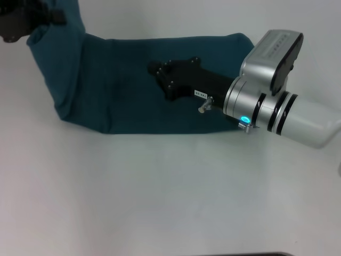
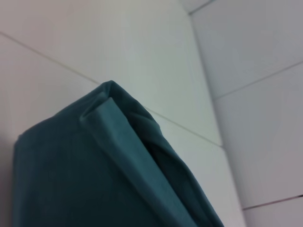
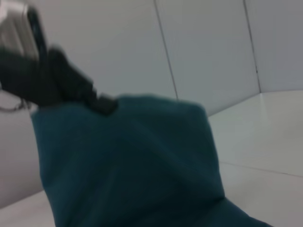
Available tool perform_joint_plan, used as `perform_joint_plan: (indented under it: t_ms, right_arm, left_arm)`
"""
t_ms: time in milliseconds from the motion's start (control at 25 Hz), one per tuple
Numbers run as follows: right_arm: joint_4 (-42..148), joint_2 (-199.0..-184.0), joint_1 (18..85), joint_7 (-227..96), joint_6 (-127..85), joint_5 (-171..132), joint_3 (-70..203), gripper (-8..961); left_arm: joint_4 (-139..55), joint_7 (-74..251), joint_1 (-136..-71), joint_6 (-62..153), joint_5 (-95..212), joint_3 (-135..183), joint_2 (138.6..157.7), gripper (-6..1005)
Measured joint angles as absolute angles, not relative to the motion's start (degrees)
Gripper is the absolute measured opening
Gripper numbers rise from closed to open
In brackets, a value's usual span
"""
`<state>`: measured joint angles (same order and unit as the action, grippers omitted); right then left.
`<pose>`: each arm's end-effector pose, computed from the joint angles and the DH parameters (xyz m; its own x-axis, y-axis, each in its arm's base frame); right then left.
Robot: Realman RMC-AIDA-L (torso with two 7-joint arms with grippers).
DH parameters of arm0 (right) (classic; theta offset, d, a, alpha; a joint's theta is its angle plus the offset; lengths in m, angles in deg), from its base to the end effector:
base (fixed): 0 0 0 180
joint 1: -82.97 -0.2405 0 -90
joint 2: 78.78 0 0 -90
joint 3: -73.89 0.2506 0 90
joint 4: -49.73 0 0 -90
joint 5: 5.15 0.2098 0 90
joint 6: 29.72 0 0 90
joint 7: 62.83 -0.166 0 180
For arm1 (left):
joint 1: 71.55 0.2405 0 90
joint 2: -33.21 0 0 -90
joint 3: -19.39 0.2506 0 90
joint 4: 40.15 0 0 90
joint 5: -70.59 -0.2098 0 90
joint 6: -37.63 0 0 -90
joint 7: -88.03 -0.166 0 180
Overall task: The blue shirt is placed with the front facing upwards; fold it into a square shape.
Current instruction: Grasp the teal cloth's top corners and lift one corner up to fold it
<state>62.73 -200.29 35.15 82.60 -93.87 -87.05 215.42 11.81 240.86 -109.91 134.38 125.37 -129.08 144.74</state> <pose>0.1935 0.3462 -0.1438 0.6966 -0.2596 -0.6688 -0.5533 -0.7878 -0.2705 -0.2242 0.3847 0.0849 0.0900 0.9005 0.4254 0.9667 -0.1818 0.1804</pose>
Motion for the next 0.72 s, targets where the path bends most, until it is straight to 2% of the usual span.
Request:
perform_joint_plan:
  t_ms: [120, 440, 720]
  right_arm:
    - [63.92, -200.30, 35.36, 85.38, -93.13, -87.04, 217.12, 20]
    - [64.86, -200.34, 35.29, 88.00, -91.12, -92.75, 222.50, 0]
    - [67.07, -200.34, 32.64, 88.17, -84.31, -110.86, 232.99, 0]
  left_arm:
    - [12.08, 240.86, -109.91, 135.25, 128.38, -129.04, 144.88, 17]
    - [12.23, 240.94, -110.52, 136.36, 131.82, -128.85, 145.52, 17]
    - [13.49, 241.05, -110.56, 136.94, 131.94, -129.09, 146.25, 16]
